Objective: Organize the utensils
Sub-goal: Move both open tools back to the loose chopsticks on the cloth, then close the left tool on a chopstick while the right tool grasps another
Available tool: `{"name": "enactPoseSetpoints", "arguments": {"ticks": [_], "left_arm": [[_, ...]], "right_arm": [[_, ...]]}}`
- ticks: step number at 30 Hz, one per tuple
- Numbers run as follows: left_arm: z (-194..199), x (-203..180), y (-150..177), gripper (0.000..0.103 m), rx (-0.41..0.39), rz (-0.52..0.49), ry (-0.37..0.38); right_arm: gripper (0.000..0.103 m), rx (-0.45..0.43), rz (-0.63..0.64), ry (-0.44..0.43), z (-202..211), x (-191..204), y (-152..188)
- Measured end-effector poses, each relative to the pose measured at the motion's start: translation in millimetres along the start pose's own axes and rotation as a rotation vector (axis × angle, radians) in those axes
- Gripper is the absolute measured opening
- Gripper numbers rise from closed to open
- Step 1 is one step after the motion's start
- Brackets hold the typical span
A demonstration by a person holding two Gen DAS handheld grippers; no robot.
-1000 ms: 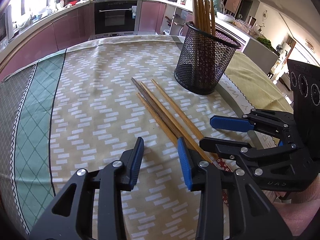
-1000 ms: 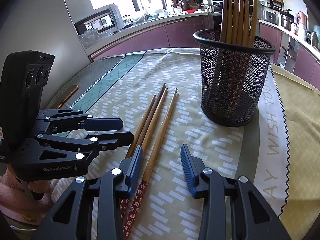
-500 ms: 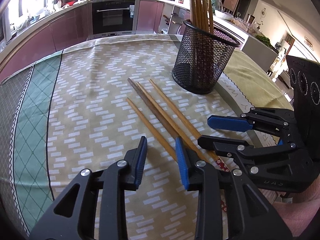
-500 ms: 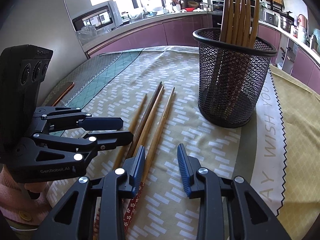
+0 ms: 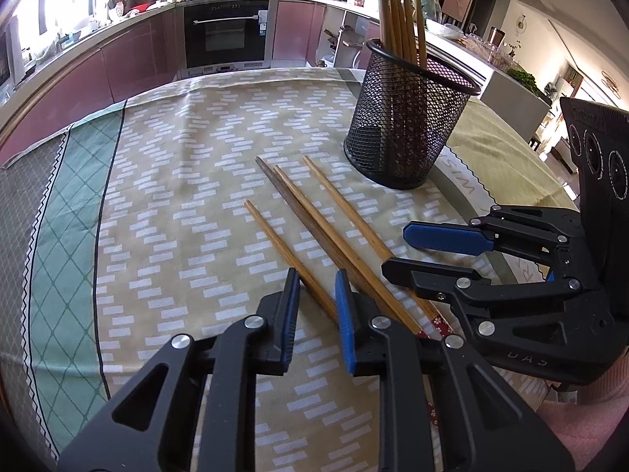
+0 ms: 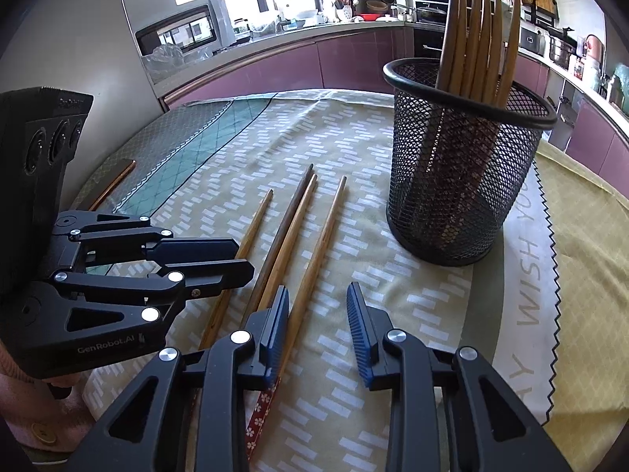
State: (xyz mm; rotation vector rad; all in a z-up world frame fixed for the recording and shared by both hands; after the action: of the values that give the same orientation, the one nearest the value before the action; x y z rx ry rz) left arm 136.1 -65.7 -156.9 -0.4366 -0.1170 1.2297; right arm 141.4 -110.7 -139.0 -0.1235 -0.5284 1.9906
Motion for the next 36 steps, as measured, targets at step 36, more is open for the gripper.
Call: {"name": "enactPoseSetpoints", "arguments": {"ticks": [36], "left_arm": [[14.0, 2.8, 2.1, 0.001, -0.049, 0.031, 0.001]], "right_arm": [[0.006, -0.055, -0.059, -0.062, 22.9, -23.5, 11.3]]}}
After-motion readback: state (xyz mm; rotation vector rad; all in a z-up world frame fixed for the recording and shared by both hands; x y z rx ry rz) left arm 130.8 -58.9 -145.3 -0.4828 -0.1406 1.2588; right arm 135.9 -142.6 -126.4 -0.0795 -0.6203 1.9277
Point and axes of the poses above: each gripper's, at about its wrist camera, not at the fingertips, and z roughly against the way its jaws point, x to its left, y to its underside, the point moved 6 cm from there along -z, roughly the way its jaws point, and after that the axes turned 14 degrees about x, right-handed, at the moved point
